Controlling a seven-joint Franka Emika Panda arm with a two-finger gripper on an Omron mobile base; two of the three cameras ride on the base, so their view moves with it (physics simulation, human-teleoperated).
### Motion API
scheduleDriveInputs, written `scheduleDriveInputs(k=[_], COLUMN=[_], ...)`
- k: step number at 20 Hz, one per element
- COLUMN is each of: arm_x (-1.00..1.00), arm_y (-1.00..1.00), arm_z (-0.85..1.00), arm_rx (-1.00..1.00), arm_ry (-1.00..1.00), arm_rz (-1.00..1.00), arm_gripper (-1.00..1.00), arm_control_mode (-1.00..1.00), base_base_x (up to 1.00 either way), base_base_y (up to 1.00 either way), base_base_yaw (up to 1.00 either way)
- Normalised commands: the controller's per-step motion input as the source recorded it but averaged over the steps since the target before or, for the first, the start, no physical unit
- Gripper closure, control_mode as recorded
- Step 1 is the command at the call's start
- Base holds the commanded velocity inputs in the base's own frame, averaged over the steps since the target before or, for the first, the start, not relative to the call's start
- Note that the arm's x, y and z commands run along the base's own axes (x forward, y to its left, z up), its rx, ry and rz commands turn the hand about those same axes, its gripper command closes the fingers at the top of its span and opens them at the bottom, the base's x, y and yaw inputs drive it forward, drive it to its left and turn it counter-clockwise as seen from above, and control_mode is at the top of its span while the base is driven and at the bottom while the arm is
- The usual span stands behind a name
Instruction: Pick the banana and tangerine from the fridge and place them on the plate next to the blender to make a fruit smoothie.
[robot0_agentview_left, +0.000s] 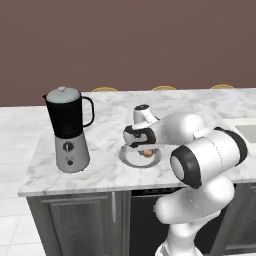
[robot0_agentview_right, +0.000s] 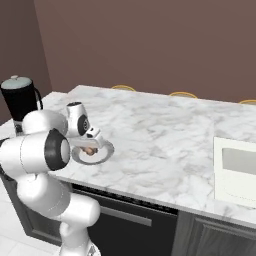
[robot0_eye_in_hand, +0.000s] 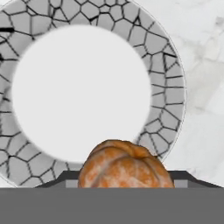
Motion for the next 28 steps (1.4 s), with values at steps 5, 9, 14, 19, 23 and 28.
scheduleDriveInputs(k=[5,9,14,19,23,28], arm_x=[0.42,0.31,0.13,0.0,0.0,-0.14], arm_y=[0.0,0.0,0.02,0.0,0.0,-0.08], arm_z=[-0.27,-0.31,-0.32,-0.1,0.0,0.25], arm_rx=[0.01,0.01,0.01,0.02,0.0,0.0], arm_ry=[0.1,0.06,0.02,0.0,0.0,0.0], arm_rz=[0.0,0.0,0.0,0.0,0.0,0.01], arm_gripper=[1.0,1.0,-1.0,-1.0,-1.0,-1.0], arm_control_mode=[-1.0,-1.0,-1.0,-1.0,-1.0,-1.0], base_base_x=[0.0,0.0,0.0,0.0,0.0,0.0], base_base_y=[0.0,0.0,0.0,0.0,0.0,0.0], base_base_yaw=[0.0,0.0,0.0,0.0,0.0,0.0])
